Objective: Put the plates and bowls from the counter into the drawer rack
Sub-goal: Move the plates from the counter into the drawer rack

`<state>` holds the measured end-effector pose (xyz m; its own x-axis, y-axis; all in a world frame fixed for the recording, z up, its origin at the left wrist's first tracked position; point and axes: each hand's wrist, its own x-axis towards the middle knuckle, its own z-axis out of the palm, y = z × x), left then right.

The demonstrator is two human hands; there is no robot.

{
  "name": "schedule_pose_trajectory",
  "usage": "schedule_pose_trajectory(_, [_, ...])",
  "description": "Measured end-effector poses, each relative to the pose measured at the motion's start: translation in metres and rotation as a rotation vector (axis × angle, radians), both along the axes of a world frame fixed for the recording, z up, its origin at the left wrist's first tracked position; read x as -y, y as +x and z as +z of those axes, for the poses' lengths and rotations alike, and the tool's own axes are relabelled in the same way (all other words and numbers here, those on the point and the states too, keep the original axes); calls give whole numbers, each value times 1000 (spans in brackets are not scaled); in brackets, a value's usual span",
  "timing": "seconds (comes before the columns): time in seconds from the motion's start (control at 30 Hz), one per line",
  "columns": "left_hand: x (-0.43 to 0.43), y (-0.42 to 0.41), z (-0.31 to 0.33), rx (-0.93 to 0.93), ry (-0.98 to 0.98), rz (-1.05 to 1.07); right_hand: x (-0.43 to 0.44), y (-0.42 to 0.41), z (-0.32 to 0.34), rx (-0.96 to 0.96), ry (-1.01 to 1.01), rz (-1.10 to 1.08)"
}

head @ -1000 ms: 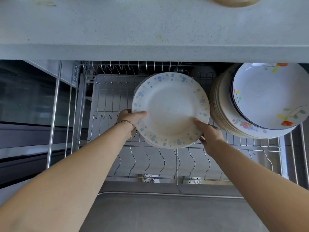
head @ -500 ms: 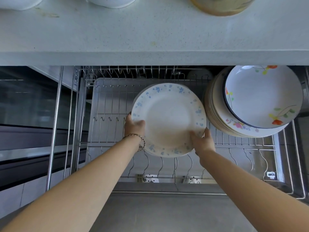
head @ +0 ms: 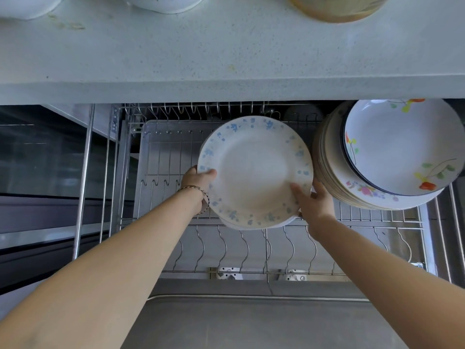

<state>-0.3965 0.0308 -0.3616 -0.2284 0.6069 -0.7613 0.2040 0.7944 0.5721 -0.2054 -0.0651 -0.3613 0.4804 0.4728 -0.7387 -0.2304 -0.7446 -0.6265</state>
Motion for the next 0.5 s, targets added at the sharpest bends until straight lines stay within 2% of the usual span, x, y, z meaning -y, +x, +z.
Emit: schedule_pose_trajectory(0.5, [3, 5, 1, -75, 41, -39, -6, 6, -6, 18, 9, 31])
